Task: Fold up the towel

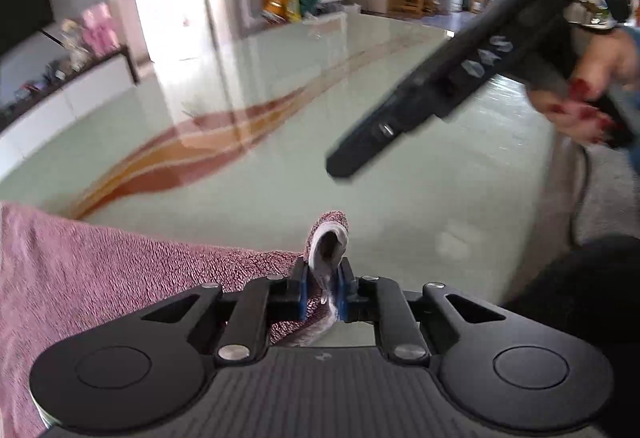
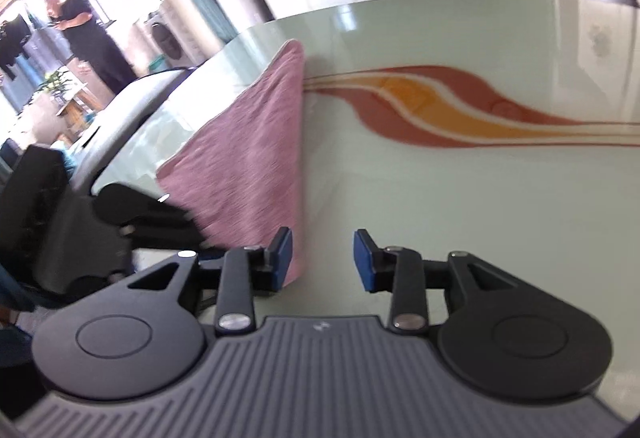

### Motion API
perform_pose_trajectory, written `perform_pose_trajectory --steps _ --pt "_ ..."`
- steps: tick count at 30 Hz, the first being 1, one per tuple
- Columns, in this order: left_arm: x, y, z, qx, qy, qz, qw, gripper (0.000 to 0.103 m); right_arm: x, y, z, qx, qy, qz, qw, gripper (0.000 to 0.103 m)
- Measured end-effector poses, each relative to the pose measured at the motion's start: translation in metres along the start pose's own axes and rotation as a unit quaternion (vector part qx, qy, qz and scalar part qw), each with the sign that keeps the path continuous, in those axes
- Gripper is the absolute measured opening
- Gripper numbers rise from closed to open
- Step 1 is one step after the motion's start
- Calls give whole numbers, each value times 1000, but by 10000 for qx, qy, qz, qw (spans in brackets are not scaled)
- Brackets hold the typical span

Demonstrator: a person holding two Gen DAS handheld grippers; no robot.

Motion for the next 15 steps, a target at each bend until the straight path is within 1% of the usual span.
perform_pose_trajectory --steps 2,5,7,10,13,15 --pt "2 13 -10 -157 244 80 9995 16 -5 -3 5 50 116 -43 9999 33" --pt "11 44 -38 -496 725 169 9960 16 -25 -12 18 158 262 -278 9991 33" --pt "10 59 -55 -646 893 154 9938 16 -46 -19 26 255 314 -588 9975 33" --pt "6 81 -81 -772 1028 100 9917 16 -77 -35 44 321 351 -984 9940 33" --pt "6 102 -105 -801 988 40 9919 16 -121 -55 68 523 446 -1697 9831 33" --pt "4 108 -115 -768 938 22 9926 16 -143 -57 77 552 312 -2060 9765 33"
Point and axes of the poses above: each gripper's, at about its wrist camera, not at the fingertips, and z roughly the way its jaws point, x to its right, y to its underside, the point moved 10 cm from there along z, roughly the way its jaws point, and after that the axes turned 15 degrees about y, right-handed, at the moved point
